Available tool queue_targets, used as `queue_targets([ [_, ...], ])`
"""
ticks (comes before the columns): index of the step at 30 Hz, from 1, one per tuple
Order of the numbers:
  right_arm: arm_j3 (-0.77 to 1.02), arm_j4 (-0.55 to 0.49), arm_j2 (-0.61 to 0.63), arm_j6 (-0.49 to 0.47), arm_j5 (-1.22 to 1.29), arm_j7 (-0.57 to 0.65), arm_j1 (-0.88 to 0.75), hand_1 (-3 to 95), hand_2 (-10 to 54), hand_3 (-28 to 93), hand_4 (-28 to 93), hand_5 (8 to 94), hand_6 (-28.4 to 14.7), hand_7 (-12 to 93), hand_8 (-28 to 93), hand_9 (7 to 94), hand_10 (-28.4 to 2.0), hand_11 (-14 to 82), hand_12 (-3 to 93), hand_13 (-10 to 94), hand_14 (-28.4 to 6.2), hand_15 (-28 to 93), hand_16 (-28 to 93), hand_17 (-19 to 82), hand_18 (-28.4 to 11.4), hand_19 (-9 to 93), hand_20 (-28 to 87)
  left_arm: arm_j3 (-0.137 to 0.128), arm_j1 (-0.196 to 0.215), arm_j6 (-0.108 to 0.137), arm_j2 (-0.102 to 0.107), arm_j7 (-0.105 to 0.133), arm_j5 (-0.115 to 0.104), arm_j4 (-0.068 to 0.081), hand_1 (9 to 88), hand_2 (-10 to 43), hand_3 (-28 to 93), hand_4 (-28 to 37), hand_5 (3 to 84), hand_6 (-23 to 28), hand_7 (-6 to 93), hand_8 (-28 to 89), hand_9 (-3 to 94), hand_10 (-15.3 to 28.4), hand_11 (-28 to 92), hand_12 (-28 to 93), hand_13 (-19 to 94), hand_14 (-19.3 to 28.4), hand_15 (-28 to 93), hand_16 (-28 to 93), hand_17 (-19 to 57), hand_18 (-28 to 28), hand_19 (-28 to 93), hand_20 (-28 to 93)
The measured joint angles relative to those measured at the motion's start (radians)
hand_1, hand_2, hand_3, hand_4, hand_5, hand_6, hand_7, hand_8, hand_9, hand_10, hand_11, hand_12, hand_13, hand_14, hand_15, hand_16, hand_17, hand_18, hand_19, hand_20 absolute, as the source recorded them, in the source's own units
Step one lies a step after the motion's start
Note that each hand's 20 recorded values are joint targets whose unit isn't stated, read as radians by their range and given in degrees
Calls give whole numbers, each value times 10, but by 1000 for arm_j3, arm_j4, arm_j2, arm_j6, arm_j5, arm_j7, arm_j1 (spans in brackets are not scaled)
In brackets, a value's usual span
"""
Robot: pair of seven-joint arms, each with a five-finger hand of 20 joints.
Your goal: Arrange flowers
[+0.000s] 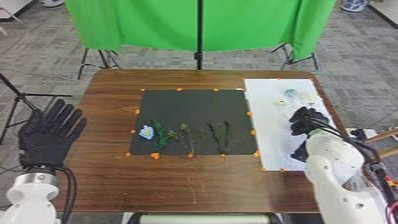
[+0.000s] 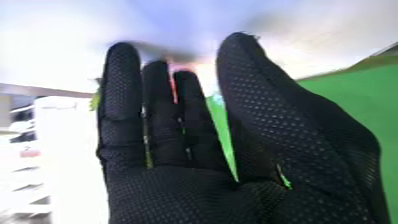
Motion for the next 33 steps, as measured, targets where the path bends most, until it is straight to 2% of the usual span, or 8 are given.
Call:
queue_targets([
  [4, -12, 48, 5, 162, 3, 34, -2, 708, -95, 684, -283, 650, -28, 306, 23, 685, -121, 154, 454, 603, -73, 420, 416, 304, -138, 931, 143, 5, 1, 4, -3, -4, 0, 0, 285, 164, 707, -283, 459, 84, 113, -80, 411, 149, 212, 139, 320, 154, 415, -32, -42, 147, 330, 189],
  [11, -3, -7, 34, 257, 9, 38, -60, 717, -95, 686, -282, 681, -21, 377, 63, 735, -120, 176, 530, 637, -83, 425, 475, 328, -133, 932, 165, 13, 6, 5, -11, -19, 0, 0, 285, 164, 709, -283, 458, 85, 111, -79, 412, 149, 212, 139, 320, 154, 415, -33, -42, 147, 330, 189],
  [13, 4, -57, 46, 294, 11, 35, -95, 711, -95, 694, -282, 671, -21, 366, 57, 726, -119, 154, 507, 631, -77, 411, 468, 321, -142, 932, 166, 16, 8, 4, -11, -22, 0, 0, 285, 163, 710, -283, 458, 85, 111, -79, 411, 150, 211, 138, 319, 154, 415, -33, -41, 147, 330, 189],
  [15, 11, -104, 59, 334, 11, 30, -127, 691, -95, 702, -281, 642, -14, 339, 10, 676, -124, 155, 407, 586, -70, 377, 426, 298, -157, 888, 194, 17, 10, 4, -11, -26, 0, 0, 285, 163, 710, -283, 458, 85, 111, -79, 411, 149, 211, 139, 319, 154, 415, -34, -41, 147, 330, 189],
  [17, 15, -128, 70, 356, 5, 18, -141, 638, -95, 775, -282, 613, -5, 300, -112, 589, -135, 182, 252, 496, -107, 374, 280, 276, -162, 749, 263, 17, 13, 4, -11, -28, 0, 0, 284, 163, 710, -283, 458, 85, 111, -79, 411, 149, 211, 139, 319, 154, 415, -34, -41, 146, 329, 189],
  [19, 21, -124, 73, 357, -15, -11, -139, 610, -95, 817, -282, 581, 0, 265, -160, 513, -136, 135, 177, 407, -131, 296, 175, 254, -162, 635, 277, 17, 16, 4, -12, -29, 0, 0, 285, 163, 709, -283, 457, 85, 111, -79, 411, 148, 211, 139, 319, 154, 416, -34, -41, 147, 330, 189],
  [28, 38, -54, 72, 209, -40, -102, -63, 597, -95, 824, -283, 491, -14, 201, -142, 397, -158, 80, 136, 330, -136, 185, 145, 234, -151, 542, 224, 22, 19, 4, -13, -27, 0, -1, 287, 166, 709, -283, 457, 86, 107, -79, 411, 149, 210, 137, 319, 154, 415, -34, -41, 147, 330, 189],
  [33, 22, 31, 74, 210, -37, -100, -13, 600, -95, 823, -283, 492, -12, 201, -143, 396, -155, 85, 128, 331, -129, 175, 138, 237, -148, 545, 219, 24, 19, 0, -17, -27, 1, -1, 287, 168, 709, -283, 456, 86, 106, -78, 409, 148, 207, 137, 318, 154, 413, -34, -41, 147, 329, 188],
])
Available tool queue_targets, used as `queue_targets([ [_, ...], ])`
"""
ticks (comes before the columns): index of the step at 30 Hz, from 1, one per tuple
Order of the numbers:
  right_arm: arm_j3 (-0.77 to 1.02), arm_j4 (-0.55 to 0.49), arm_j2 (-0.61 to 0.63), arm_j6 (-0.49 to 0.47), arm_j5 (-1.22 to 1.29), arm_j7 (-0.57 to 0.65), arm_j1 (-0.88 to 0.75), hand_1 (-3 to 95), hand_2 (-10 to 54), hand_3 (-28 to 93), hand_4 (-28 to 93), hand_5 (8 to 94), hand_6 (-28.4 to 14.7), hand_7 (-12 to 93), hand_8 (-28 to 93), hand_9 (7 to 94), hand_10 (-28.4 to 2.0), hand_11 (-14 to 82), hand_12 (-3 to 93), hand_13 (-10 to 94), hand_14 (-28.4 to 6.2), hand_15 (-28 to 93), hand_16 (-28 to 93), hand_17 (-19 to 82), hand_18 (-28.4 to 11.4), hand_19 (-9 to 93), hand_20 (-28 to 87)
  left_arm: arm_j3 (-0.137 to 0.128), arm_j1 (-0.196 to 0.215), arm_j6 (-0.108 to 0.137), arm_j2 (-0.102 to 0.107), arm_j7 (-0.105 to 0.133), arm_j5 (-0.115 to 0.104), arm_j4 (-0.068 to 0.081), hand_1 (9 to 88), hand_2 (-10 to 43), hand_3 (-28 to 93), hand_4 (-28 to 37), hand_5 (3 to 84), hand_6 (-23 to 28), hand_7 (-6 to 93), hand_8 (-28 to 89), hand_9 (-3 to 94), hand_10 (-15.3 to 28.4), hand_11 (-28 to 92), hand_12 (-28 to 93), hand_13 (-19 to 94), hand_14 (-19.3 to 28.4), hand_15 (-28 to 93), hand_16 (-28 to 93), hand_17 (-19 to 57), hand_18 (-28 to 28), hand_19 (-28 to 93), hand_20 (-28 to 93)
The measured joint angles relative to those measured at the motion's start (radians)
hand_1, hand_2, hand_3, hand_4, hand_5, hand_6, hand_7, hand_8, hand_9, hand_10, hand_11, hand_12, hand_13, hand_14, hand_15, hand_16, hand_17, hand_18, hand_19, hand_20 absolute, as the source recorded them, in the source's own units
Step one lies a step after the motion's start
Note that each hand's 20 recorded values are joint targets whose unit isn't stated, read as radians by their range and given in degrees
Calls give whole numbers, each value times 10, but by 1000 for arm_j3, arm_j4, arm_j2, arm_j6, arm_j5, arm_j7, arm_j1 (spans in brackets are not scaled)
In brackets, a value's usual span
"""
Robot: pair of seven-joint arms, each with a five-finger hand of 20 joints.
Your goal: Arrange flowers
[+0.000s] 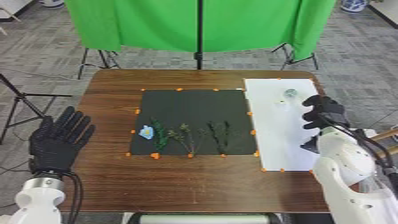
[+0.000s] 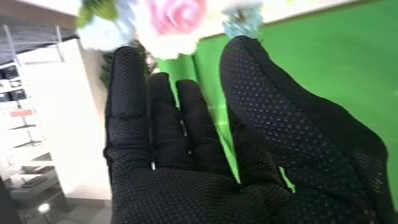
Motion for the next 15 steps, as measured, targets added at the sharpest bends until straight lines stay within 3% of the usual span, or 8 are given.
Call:
queue_targets([
  [6, -18, 75, 5, -26, -2, 2, 33, 612, -95, 811, -283, 499, -17, 200, -140, 416, -172, 90, 131, 419, -128, 239, 163, 265, -165, 662, 277, 0, 2, -1, -6, 0, 1, 1, 295, 172, 724, -263, 454, 84, 102, -80, 408, 148, 203, 136, 316, 154, 408, -33, -41, 147, 329, 188],
  [10, -22, 89, 8, -85, -3, -7, 42, 627, -95, 790, -283, 523, -15, 205, -138, 472, -155, 126, 158, 467, -114, 358, 193, 271, -166, 744, 324, -2, 4, -22, -10, -5, 14, 4, 298, 172, 720, -256, 452, 84, 99, -78, 405, 148, 198, 136, 316, 154, 406, -32, -41, 147, 329, 188],
  [13, -26, 90, 9, -80, -16, -22, 39, 681, -95, 701, -283, 545, -13, 210, -135, 534, -144, 186, 187, 523, -64, 420, 360, 288, -166, 810, 340, -2, 5, -33, -14, -10, 21, 4, 300, 171, 715, -258, 451, 84, 99, -77, 405, 148, 196, 136, 315, 154, 406, -31, -41, 147, 328, 187],
  [15, -31, 90, 9, -66, -20, -27, 36, 693, -95, 681, -283, 581, -10, 225, -136, 593, -127, 213, 256, 567, -56, 455, 420, 304, -163, 831, 341, -2, 4, -34, -15, -12, 22, 4, 299, 169, 712, -260, 449, 83, 97, -77, 404, 148, 196, 137, 315, 154, 406, -30, -41, 147, 328, 188],
])
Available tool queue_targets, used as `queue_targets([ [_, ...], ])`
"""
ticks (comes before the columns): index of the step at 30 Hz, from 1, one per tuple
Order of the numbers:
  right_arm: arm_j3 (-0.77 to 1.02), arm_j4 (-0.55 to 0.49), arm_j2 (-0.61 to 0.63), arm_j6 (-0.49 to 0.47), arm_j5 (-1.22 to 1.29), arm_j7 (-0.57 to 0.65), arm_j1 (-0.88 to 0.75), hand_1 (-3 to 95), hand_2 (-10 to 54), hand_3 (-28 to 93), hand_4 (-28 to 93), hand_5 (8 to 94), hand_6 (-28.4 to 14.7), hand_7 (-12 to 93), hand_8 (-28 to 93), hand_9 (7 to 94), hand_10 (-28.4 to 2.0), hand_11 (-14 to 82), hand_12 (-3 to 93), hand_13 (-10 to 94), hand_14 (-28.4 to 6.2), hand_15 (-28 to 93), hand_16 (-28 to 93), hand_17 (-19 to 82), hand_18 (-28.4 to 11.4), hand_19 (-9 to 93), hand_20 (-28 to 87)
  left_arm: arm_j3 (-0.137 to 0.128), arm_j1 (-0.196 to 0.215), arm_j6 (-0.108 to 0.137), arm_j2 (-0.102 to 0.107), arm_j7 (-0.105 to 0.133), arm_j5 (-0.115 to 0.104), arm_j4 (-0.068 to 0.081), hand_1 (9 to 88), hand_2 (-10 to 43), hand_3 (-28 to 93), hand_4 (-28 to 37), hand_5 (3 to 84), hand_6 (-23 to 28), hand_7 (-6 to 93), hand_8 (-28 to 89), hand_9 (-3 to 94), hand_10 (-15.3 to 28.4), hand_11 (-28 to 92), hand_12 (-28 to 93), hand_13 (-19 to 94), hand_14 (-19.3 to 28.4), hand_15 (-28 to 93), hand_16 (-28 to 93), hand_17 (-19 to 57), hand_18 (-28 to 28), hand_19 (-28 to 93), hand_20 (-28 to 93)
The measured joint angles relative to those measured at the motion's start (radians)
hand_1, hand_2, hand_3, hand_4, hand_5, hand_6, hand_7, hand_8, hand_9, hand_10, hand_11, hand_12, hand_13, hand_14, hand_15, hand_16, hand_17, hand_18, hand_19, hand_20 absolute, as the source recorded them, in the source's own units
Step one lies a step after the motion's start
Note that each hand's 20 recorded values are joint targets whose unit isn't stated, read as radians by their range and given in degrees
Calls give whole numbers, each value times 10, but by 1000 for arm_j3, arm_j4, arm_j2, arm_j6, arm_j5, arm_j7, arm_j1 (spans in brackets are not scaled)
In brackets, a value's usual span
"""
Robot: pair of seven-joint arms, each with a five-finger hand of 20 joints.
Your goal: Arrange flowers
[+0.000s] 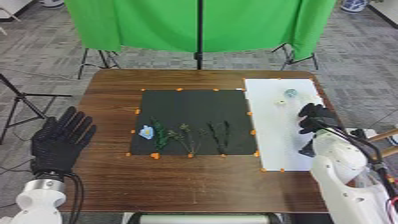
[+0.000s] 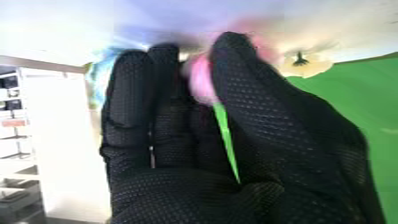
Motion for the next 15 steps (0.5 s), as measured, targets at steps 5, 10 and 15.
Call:
queue_targets([
  [5, -20, 7, 1, 71, -5, -1, -10, 688, -95, 658, -283, 674, -10, 370, 25, 749, -101, 170, 486, 654, -65, 480, 485, 352, -173, 797, 401, 1, 0, 0, -3, -4, 0, 0, 297, 167, 711, -261, 450, 83, 98, -77, 403, 148, 195, 138, 315, 154, 404, -30, -41, 147, 328, 188],
  [10, -34, -2, 9, 134, 6, 5, -28, 676, -95, 659, -283, 673, -9, 416, 60, 760, -103, 176, 495, 661, -70, 484, 483, 354, -180, 789, 418, 3, -1, 0, -5, -6, 0, 1, 295, 164, 712, -261, 450, 84, 98, -77, 403, 148, 197, 139, 314, 154, 403, -29, -41, 147, 327, 187],
  [15, -51, -78, 28, 162, 23, 38, -60, 672, -93, 667, -283, 669, -9, 420, 72, 758, -108, 176, 497, 657, -72, 490, 481, 354, -182, 785, 427, 4, -1, -4, -5, -6, -3, 2, 296, 147, 718, -256, 447, 84, 93, -77, 400, 146, 194, 139, 312, 153, 402, -29, -41, 147, 325, 187],
])
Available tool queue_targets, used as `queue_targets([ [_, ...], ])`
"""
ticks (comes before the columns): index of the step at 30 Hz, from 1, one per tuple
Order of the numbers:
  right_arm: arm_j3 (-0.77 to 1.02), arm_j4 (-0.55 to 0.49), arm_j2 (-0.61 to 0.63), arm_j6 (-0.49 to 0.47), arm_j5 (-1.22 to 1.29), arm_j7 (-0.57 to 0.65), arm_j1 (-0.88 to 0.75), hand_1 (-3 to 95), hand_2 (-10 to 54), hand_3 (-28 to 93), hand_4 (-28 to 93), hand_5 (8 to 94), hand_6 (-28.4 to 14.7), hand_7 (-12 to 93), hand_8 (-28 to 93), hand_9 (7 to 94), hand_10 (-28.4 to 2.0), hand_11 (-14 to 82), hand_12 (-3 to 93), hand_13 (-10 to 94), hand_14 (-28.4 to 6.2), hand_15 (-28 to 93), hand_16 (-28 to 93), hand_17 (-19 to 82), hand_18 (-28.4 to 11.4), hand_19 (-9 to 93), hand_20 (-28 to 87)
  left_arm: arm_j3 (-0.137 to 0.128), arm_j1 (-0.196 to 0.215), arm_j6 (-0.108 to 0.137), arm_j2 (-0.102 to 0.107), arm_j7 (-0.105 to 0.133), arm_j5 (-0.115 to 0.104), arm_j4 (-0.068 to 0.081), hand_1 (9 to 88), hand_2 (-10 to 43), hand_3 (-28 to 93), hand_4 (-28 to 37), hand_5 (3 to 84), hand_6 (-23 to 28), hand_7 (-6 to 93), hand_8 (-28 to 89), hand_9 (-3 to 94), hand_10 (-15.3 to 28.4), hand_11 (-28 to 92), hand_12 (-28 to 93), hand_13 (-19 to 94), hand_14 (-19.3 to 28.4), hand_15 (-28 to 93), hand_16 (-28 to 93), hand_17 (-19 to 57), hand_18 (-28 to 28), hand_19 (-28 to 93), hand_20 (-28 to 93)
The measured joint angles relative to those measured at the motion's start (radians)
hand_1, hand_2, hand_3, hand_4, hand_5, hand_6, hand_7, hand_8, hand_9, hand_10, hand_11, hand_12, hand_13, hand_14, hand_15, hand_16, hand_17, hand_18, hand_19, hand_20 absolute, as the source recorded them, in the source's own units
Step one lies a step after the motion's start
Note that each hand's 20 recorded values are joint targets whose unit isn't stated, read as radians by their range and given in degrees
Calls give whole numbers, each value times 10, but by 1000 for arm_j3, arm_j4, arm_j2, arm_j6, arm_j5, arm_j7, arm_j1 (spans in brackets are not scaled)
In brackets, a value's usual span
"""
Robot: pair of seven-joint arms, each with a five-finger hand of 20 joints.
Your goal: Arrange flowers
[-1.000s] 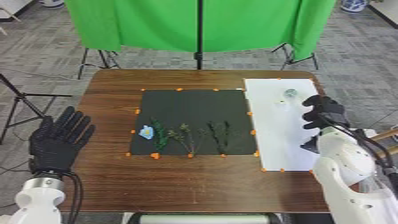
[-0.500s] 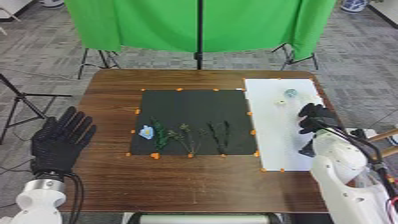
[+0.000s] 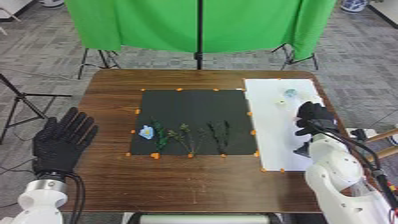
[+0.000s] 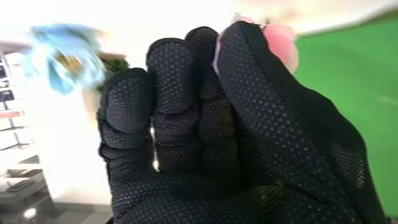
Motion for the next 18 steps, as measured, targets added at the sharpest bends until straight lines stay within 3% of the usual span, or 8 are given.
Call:
queue_targets([
  [5, -45, -105, 7, 113, 17, 22, -10, 671, -91, 670, -283, 664, -11, 425, 73, 752, -111, 178, 500, 652, -72, 494, 479, 351, -183, 785, 432, -1, 2, -8, 0, 12, -4, 1, 295, 140, 725, -251, 445, 84, 91, -75, 400, 146, 193, 139, 313, 153, 400, -27, -40, 148, 323, 186],
  [8, -88, -134, 2, 133, 52, -5, 23, 671, -84, 671, -283, 655, -13, 432, 75, 748, -111, 177, 501, 646, -69, 491, 477, 347, -180, 781, 433, -2, 4, -11, 0, 15, -6, 1, 296, 136, 736, -241, 445, 85, 91, -74, 400, 145, 191, 140, 312, 152, 398, -26, -40, 147, 321, 186],
  [12, -166, -111, -38, 74, 160, -21, 126, 672, -79, 671, -283, 650, -14, 435, 72, 743, -114, 175, 500, 642, -70, 491, 474, 346, -175, 776, 431, -2, 4, -20, -3, 19, -10, 5, 296, 136, 735, -238, 444, 84, 90, -74, 400, 145, 190, 140, 313, 152, 396, -25, -37, 147, 316, 186],
  [18, -291, 6, -169, -51, 226, -39, 293, 673, -81, 678, -283, 655, -18, 432, 68, 749, -118, 177, 492, 648, -67, 496, 461, 359, -176, 779, 428, 0, 6, -23, -8, 19, -10, 7, 297, 136, 735, -238, 444, 83, 91, -73, 401, 145, 191, 141, 313, 151, 395, -24, -37, 147, 316, 187],
])
